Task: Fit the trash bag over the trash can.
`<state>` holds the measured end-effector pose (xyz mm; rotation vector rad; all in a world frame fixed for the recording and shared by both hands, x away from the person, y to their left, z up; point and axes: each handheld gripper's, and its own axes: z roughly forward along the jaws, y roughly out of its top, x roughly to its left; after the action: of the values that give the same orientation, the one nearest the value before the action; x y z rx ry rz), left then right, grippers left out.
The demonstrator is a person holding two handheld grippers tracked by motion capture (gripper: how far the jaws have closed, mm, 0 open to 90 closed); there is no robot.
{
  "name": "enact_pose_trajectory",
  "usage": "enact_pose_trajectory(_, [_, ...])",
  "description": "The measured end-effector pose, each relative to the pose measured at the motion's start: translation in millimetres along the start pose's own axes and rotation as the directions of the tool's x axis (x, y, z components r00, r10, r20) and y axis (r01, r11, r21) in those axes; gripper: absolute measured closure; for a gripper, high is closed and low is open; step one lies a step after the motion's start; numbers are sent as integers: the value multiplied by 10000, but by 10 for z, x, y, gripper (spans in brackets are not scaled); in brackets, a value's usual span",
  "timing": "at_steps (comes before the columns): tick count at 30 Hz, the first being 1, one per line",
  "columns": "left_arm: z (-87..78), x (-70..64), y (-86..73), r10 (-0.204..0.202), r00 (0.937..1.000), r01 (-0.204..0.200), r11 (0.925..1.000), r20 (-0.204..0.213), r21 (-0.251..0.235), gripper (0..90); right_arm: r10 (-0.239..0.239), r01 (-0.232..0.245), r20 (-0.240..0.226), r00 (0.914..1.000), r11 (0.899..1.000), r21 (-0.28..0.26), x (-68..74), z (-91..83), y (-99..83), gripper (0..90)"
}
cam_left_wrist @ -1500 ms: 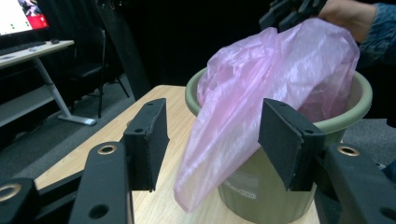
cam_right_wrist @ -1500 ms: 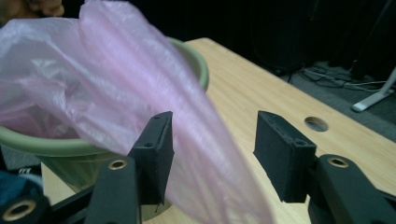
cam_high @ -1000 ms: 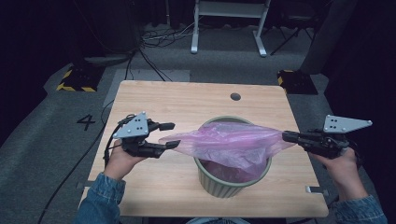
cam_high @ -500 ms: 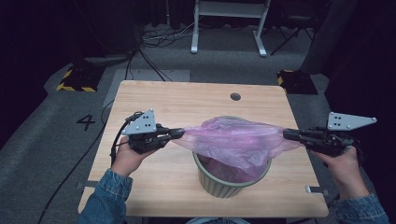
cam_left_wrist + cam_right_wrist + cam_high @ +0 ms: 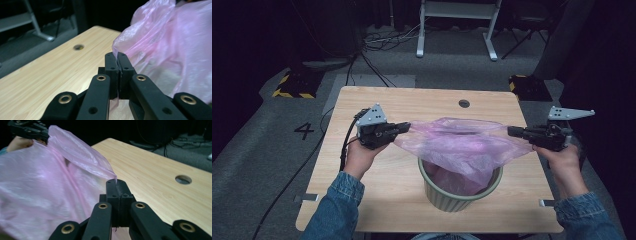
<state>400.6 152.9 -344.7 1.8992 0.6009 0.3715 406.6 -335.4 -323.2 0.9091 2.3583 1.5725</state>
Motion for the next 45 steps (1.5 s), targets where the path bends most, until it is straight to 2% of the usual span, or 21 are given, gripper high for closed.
enact_pose_trajectory(2, [67, 20, -26, -180, 9997, 183, 9996, -152, 205, 885, 238, -241, 147, 9996, 9995, 198, -66, 73, -30, 900])
enact_pose_trajectory(4, [138, 39, -62, -284, 9995, 290, 9982, -128, 525, 885, 479, -486, 223, 9986, 9982, 342, -127, 140, -70, 900])
enact_pose_trajectory(8, [268, 15, -181, -363, 9993, 358, 9901, 8, 1360, 885, 846, -867, 269, 9960, 9923, 882, -194, 254, -191, 900])
enact_pose_trajectory(12, [328, -24, -306, -229, 9989, 144, 9802, 407, 1975, 884, 908, -921, 162, 9957, 9876, 1268, -183, 299, -340, 900])
enact_pose_trajectory(15, [341, -53, -394, -302, 9981, 178, 9755, 533, 2192, 885, 884, -868, -49, 9961, 9856, 1451, -130, 317, -465, 900])
enact_pose_trajectory(18, [316, -68, -500, -459, 9969, 306, 9738, 633, 2252, 884, 794, -782, 6, 9968, 9808, 1786, -78, 315, -596, 900])
enact_pose_trajectory(20, [270, -70, -562, -637, 9955, 477, 9768, 706, 2089, 884, 975, -929, -187, 9951, 9809, 1711, -72, 284, -686, 899])
enact_pose_trajectory(22, [202, -80, -598, -665, 9943, 510, 9832, 836, 1752, 881, 1089, -1025, -345, 9935, 9832, 1510, -64, 235, -748, 898])
enact_pose_trajectory(24, [127, -106, -599, -383, 9981, 313, 9898, 478, 1387, 807, 864, -803, -398, 9955, 9876, 1347, -33, 185, -767, 860])
enact_pose_trajectory(26, [47, -101, -572, -385, 9992, 373, 9948, 105, 945, 656, 487, -484, -1, 9988, 9931, 1068, -10, 128, -752, 698])
enact_pose_trajectory(28, [-37, -72, -528, -522, 9986, 525, 9970, -67, 566, 583, 415, -427, 194, 9990, 9969, 667, -8, 46, -706, 610])
enact_pose_trajectory(29, [-80, -60, -505, -588, 9981, 594, 9975, -166, 383, 556, 366, -381, 367, 9987, 9985, 395, -10, -1, -677, 535])
enact_pose_trajectory(31, [-167, -34, -461, -780, 9957, 781, 9969, -490, 11, 552, 328, -316, 604, 9976, 9993, -219, -18, -105, -615, 477])
enact_pose_trajectory(34, [-277, -11, -394, -1039, 9944, 1024, 9925, -200, -670, 552, 330, -272, 730, 9968, 9966, -780, -24, -238, -513, 413])
enact_pose_trajectory(36, [-314, -33, -336, -993, 9950, 998, 9909, 100, -900, 538, 219, -164, 603, 9979, 9957, -907, 2, -290, -437, 390])
enact_pose_trajectory(40, [-285, -135, -206, -369, 9988, 401, 9940, 337, -1015, 446, -330, 364, 345, 9989, 9940, -1027, 138, -317, -271, 353])
enact_pose_trajectory(43, [-228, -174, -132, -64, 9989, 114, 9943, 474, -1058, 426, -682, 673, -38, 9977, 9912, -1136, 253, -262, -188, 329])
enact_pose_trajectory(45, [-174, -188, -93, 93, 9992, -56, 9957, 399, -926, 409, -875, 835, -366, 9955, 9915, -993, 321, -191, -163, 323])
